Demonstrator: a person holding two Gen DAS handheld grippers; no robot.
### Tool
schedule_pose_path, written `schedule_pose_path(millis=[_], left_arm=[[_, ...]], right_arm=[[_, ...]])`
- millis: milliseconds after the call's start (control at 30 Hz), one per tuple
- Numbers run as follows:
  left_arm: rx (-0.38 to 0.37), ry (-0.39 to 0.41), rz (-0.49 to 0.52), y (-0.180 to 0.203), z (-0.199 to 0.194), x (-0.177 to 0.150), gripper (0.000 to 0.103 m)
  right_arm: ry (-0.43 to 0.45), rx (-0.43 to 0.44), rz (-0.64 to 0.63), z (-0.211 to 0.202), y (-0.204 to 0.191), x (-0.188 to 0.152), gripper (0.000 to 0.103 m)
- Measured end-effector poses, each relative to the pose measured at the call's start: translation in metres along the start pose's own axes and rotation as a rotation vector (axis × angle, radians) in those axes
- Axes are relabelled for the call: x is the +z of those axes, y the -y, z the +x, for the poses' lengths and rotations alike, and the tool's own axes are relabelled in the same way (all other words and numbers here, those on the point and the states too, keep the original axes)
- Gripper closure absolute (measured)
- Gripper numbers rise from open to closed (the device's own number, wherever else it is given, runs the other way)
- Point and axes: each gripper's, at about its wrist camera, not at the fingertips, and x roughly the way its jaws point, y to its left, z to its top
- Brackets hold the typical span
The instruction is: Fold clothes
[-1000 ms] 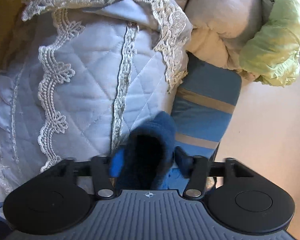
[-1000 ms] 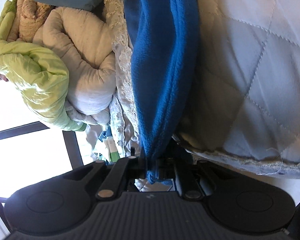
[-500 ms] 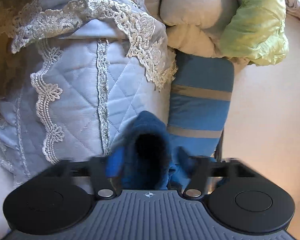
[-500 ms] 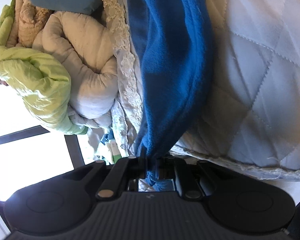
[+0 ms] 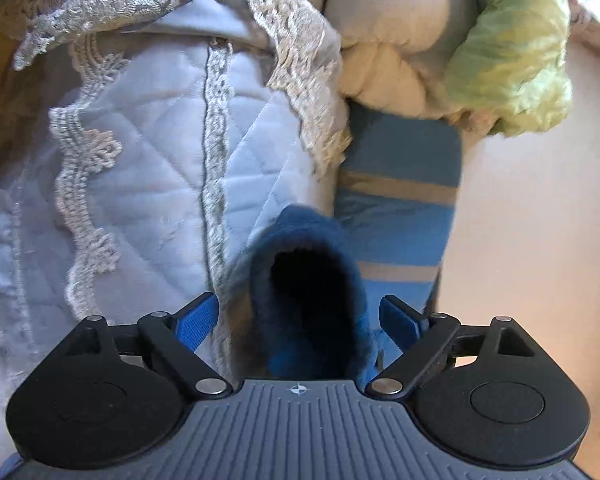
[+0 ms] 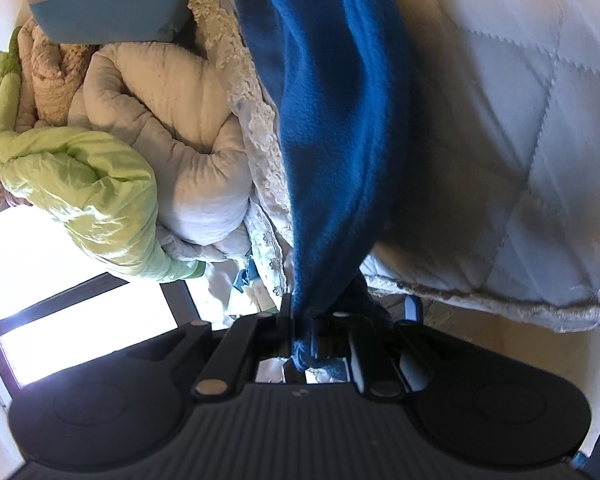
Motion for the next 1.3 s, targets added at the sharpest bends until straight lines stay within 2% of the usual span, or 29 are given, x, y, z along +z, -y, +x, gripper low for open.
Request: schedule_pose_path(millis=[100,267,367,467,533,600,667,900,967,1000,1033,1100,1133,1167,1200,1267,1300], left_arm=[[-0.063,0.025,-0.024,0.001,0.0,0.001,0.015],[-0.113,0.024,-0.012,0.018,-0.013,0.003,0.015],[-0.172,-0.008,-0.023,0.022,-0.017,0.003,0.015],[-0.191,-0.05,-0.006,0.026,-0.017,0.001,0.017],[-0.154,-0.067,0.031,0.03,-0.015,-0.001,0.018],[-0.078,-0.076,0.088,0.035,-0.013,-0.004,0.019],[-0.011,-0.084,0.134,0.038,-0.011,-0.007,0.026],[-0.009,-0.062,0.053,0.027,-0.008,-0.002,0.029],[0.034,-0.061,0.048,0.025,-0.006,-0.001,0.046],[0.068,-0.061,0.041,0.023,-0.006,0.0,0.052],[0.098,-0.058,0.036,0.02,-0.006,0.001,0.065],[0.145,-0.046,0.037,0.017,-0.007,0.002,0.072],[0.163,-0.039,0.044,0.015,-0.008,0.003,0.076],[0.181,-0.033,0.055,0.015,-0.009,0.004,0.078],[0.207,-0.029,0.074,0.017,-0.009,0.005,0.078],[0.245,-0.031,0.119,0.023,-0.009,0.007,0.078],[0.251,-0.029,0.131,0.026,-0.01,0.007,0.078]], right_arm=[[-0.003,-0.022,-0.007,0.001,0.001,0.0,0.095],[0.027,-0.077,-0.065,-0.001,0.0,0.001,0.095],[0.037,-0.099,-0.088,0.0,-0.001,0.001,0.095],[0.041,-0.126,-0.104,0.001,0.001,0.0,0.095],[0.039,-0.133,-0.107,0.002,0.002,0.0,0.095],[0.036,-0.129,-0.104,0.002,0.003,0.0,0.095],[0.033,-0.131,-0.107,0.002,0.003,-0.001,0.095],[0.016,-0.171,-0.162,0.001,-0.003,0.0,0.095],[0.012,-0.197,-0.183,0.001,-0.006,0.001,0.095],[0.01,-0.2,-0.185,0.0,-0.006,0.001,0.094],[0.01,-0.207,-0.192,0.0,-0.007,0.001,0.094],[0.015,-0.245,-0.226,0.0,-0.011,0.0,0.088],[0.022,-0.275,-0.246,0.0,-0.013,-0.001,0.081],[0.024,-0.3,-0.269,0.0,-0.016,-0.002,0.05],[0.024,-0.323,-0.293,0.001,-0.018,-0.004,0.028],[0.024,-0.345,-0.362,-0.001,-0.026,-0.011,0.016],[0.021,-0.355,-0.394,-0.001,-0.03,-0.015,0.015]])
